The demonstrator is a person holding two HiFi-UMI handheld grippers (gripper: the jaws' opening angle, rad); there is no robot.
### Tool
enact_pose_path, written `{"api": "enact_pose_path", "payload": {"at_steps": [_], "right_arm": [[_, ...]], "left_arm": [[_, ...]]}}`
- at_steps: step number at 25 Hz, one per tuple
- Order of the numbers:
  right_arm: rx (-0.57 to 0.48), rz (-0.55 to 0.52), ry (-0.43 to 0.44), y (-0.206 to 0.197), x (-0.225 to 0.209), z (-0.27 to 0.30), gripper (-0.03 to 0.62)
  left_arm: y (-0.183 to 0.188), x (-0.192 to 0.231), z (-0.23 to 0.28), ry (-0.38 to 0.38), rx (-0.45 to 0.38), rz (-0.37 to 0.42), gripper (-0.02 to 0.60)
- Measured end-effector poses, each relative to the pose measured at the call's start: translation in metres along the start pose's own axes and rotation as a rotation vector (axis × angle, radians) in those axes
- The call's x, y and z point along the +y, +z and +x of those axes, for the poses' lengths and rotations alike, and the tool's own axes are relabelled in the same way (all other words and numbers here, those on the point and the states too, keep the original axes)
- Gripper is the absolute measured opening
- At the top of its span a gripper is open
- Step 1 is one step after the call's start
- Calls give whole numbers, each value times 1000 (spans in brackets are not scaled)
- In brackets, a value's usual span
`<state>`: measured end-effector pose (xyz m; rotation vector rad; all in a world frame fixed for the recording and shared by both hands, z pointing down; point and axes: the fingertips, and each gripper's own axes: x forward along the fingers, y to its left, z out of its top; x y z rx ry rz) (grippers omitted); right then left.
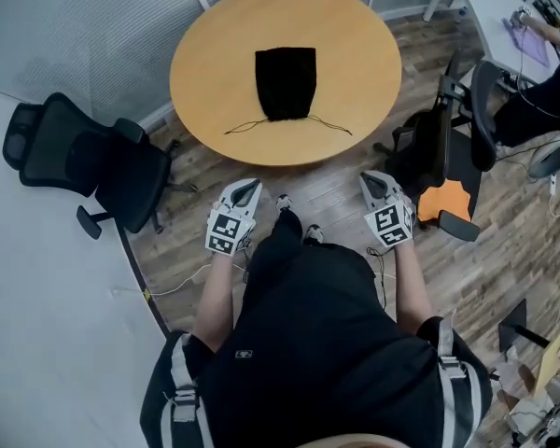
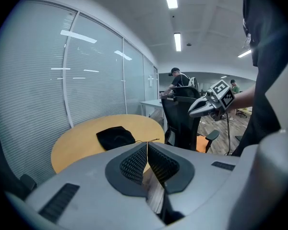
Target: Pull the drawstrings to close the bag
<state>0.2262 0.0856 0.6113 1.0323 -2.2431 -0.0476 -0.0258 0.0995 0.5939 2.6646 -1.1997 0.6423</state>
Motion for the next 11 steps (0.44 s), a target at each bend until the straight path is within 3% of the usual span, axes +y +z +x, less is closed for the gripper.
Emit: {"api": "enact_pose_path", "payload": {"at_steps": [11], "right_arm": [[-62, 43, -26, 20, -10, -1, 58]], "left_arm": [[16, 1, 7, 3, 3, 47, 18]]}}
